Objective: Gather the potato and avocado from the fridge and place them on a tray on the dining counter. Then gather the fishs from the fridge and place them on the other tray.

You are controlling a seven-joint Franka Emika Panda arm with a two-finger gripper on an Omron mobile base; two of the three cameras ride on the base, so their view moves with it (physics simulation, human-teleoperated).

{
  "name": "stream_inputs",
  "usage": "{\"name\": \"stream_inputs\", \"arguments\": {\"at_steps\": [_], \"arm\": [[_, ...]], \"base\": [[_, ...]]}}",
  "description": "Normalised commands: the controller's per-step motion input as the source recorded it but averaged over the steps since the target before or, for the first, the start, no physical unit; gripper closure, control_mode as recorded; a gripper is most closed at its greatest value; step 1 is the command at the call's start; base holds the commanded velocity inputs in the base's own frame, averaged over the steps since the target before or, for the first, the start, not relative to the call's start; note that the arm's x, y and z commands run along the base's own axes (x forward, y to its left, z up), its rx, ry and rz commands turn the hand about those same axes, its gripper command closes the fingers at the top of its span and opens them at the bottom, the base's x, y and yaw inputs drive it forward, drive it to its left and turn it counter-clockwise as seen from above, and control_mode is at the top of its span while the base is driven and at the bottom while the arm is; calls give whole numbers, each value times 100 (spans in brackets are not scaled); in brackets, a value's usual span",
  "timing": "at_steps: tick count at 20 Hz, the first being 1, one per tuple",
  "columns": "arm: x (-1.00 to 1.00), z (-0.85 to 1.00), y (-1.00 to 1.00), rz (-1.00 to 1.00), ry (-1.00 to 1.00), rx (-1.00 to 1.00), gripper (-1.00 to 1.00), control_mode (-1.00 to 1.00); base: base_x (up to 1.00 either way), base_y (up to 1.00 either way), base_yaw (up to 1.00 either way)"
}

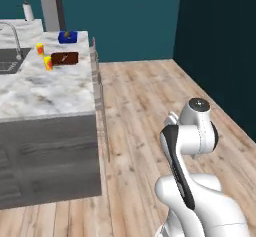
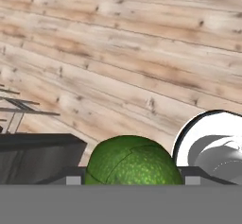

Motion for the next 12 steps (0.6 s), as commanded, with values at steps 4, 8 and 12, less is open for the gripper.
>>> {"name": "stream_inputs", "arguments": {"at_steps": [4, 8, 12], "arm": [[0, 0, 0, 0, 0, 0, 100, 100], [0, 0, 0, 0, 0, 0, 100, 100], [0, 0, 0, 0, 0, 0, 100, 100]], "base": [[54, -89, 47], [75, -92, 41], [92, -94, 36]]}}
